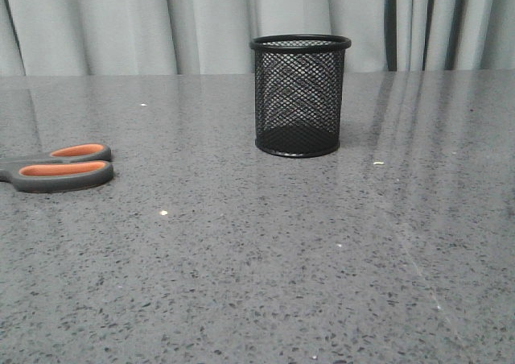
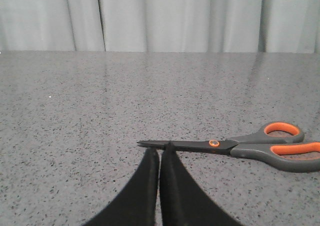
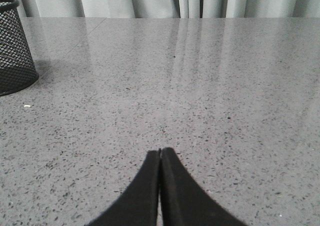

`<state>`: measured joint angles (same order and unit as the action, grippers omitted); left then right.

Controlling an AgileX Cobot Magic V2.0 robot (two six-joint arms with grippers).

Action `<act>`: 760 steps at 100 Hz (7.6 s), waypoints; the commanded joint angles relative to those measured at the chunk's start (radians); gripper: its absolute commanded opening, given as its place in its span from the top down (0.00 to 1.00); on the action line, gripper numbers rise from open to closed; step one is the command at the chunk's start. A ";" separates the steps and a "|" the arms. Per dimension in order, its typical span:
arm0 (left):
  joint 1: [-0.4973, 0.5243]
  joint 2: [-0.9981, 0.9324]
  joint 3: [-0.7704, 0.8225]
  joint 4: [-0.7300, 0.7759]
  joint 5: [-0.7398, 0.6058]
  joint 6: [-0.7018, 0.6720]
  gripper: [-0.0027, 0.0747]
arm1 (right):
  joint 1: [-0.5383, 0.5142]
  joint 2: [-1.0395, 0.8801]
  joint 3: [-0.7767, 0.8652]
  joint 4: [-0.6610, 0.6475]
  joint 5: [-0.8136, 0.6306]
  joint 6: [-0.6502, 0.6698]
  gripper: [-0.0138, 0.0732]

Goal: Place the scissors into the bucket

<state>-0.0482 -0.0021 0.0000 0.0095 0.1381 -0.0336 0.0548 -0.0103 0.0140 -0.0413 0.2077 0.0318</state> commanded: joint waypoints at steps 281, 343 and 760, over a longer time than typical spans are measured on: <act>0.004 0.822 -0.989 -0.449 0.855 0.446 0.80 | -0.005 0.732 -0.886 0.263 0.512 -0.177 0.47; 0.004 1.066 -1.224 -0.474 1.120 0.634 0.42 | 0.000 0.733 -0.886 0.273 0.512 -0.177 0.40; -0.224 1.601 -1.367 -0.141 1.138 1.439 0.81 | 0.061 0.733 -0.886 0.277 0.520 -0.196 0.40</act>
<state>-0.2667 1.6698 -1.3441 -0.1173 1.2197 1.4066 0.1156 0.7167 -0.8347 0.2286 0.7923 -0.1570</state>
